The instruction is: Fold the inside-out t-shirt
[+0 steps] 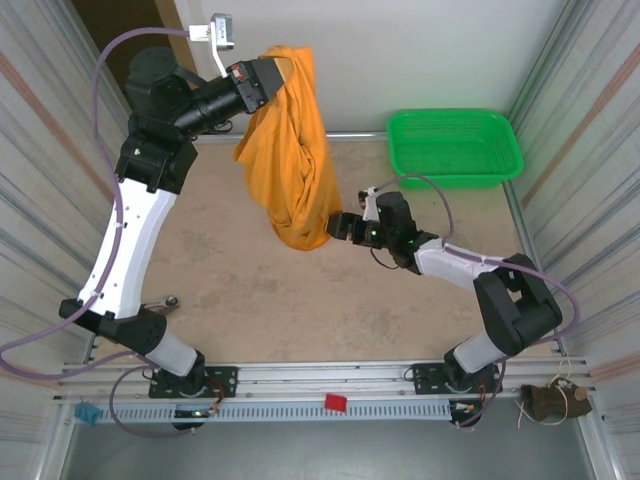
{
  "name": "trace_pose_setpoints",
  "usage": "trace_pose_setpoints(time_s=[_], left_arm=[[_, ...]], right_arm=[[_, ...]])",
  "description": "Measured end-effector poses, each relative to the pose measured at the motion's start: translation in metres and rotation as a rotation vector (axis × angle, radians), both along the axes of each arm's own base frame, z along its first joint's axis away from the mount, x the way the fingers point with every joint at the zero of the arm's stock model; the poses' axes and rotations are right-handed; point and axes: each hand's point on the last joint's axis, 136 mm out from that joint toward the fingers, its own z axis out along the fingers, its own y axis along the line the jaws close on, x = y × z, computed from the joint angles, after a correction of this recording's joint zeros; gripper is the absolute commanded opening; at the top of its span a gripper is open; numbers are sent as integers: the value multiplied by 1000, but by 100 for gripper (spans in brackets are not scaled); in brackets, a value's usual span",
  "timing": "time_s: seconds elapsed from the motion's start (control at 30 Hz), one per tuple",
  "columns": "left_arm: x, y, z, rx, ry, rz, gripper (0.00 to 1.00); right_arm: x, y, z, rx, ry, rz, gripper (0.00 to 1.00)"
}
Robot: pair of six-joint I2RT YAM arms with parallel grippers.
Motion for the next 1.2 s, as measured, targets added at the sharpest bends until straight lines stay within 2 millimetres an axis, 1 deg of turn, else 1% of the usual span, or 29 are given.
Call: trace_pose_setpoints(time_s=[0.03, 0.1, 0.13, 0.2, 0.23, 0.3, 0.33, 0.37, 0.43, 0.47, 0.5, 0.53, 0.57, 0.6, 0.67, 0.73, 0.77, 0.83, 0.87, 0.9, 0.93, 0.97, 1.0, 1.07, 1.13, 1.17, 1.2], left_arm=[[0, 0, 0, 0, 0, 0, 0], [0, 2, 2, -2, -3, 5, 0], [1, 2, 2, -2, -4, 7, 0], [2, 5, 2, -3, -3, 16, 0], [4, 8, 2, -5, -1, 23, 0], [11, 17, 2, -11, 8, 53, 0], [15, 26, 1, -16, 15, 78, 0], [20, 38, -1, -20, 25, 115, 0], [30, 69, -8, -28, 56, 207, 0], [36, 89, -12, -37, 71, 263, 0], [41, 112, -17, -46, 89, 326, 0], [45, 131, -23, -54, 109, 378, 0], [48, 149, -31, -62, 133, 425, 0], [52, 166, -39, -71, 160, 466, 0], [57, 185, -56, -89, 210, 512, 0], [62, 196, -70, -107, 249, 538, 0], [64, 200, -77, -116, 271, 546, 0], [69, 202, -86, -137, 297, 544, 0], [70, 201, -88, -148, 302, 534, 0], [71, 198, -89, -159, 308, 522, 0], [71, 196, -87, -171, 309, 508, 0], [71, 192, -83, -183, 301, 488, 0], [70, 187, -79, -194, 290, 467, 0], [68, 173, -67, -211, 267, 420, 0], [64, 152, -56, -217, 249, 365, 0], [60, 137, -50, -215, 239, 330, 0], [55, 123, -47, -213, 233, 297, 0]], right_arm=[[-1, 3, -3, 4, 5, 9, 64], [-1, 8, -8, 15, 21, 18, 52], [-1, 10, -10, 16, 26, 23, 42], [3, 12, -15, 21, 36, 25, 3], [6, 11, -16, 22, 38, 22, 0], [14, 2, -16, 33, 49, -1, 0], [20, -5, -15, 40, 55, -21, 0], [27, -17, -14, 44, 54, -50, 0], [38, -48, -11, 47, 54, -126, 0], [41, -70, -8, 47, 54, -175, 0], [42, -91, -1, 48, 46, -223, 0], [41, -107, 6, 48, 36, -256, 0], [40, -126, 20, 45, 9, -294, 0], [37, -142, 39, 42, -33, -325, 0], [26, -159, 79, 36, -132, -348, 0], [11, -167, 119, 34, -234, -342, 0], [3, -169, 137, 38, -284, -332, 0], [-14, -168, 166, 49, -366, -298, 0], [-21, -166, 174, 53, -392, -275, 0], [-26, -162, 179, 59, -403, -251, 0], [-29, -158, 180, 59, -408, -226, 14], [-30, -153, 175, 53, -395, -206, 42], [-29, -149, 167, 42, -373, -195, 53], [-25, -142, 139, -7, -290, -193, 62], [-22, -142, 109, -57, -193, -214, 66], [-23, -146, 98, -81, -156, -232, 66], [-25, -147, 94, -96, -139, -243, 65]])
